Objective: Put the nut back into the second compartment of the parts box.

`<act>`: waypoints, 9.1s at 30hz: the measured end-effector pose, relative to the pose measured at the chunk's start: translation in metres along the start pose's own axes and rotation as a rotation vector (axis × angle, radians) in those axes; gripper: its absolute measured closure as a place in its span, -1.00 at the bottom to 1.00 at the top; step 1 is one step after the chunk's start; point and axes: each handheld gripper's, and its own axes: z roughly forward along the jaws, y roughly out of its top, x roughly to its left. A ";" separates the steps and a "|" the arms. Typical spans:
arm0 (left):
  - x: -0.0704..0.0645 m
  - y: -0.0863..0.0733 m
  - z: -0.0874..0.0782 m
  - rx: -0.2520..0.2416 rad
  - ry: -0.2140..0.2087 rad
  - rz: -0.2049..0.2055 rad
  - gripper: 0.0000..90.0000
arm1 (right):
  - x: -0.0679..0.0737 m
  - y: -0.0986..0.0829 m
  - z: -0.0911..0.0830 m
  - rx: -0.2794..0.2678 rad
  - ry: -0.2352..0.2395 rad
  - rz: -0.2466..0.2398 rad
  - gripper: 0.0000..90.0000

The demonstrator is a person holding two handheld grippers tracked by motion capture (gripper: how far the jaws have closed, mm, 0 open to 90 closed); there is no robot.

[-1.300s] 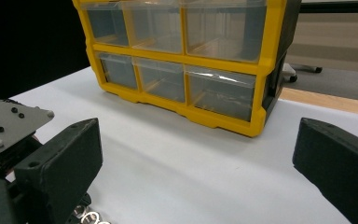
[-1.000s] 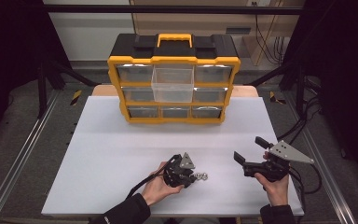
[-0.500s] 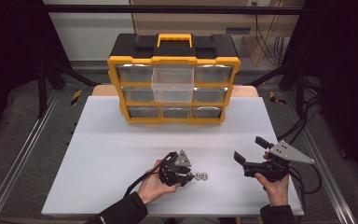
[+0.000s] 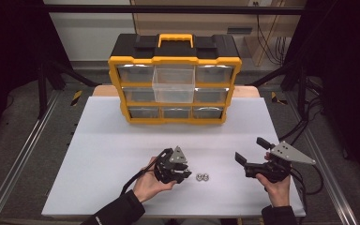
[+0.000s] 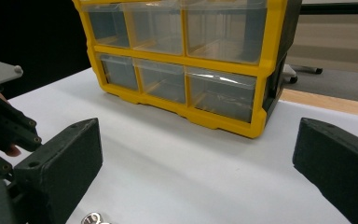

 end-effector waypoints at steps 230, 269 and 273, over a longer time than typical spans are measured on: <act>0.119 0.149 -0.173 -0.252 0.340 -0.059 0.10 | 0.001 -0.001 0.003 0.006 0.016 0.001 -0.96; 0.063 0.055 -0.180 -0.450 0.257 -0.014 -0.81 | 0.002 -0.001 0.003 0.013 0.008 0.004 -0.97; 0.058 0.047 -0.173 -0.453 0.271 -0.013 -0.81 | 0.002 -0.001 0.003 0.013 0.009 0.005 -0.97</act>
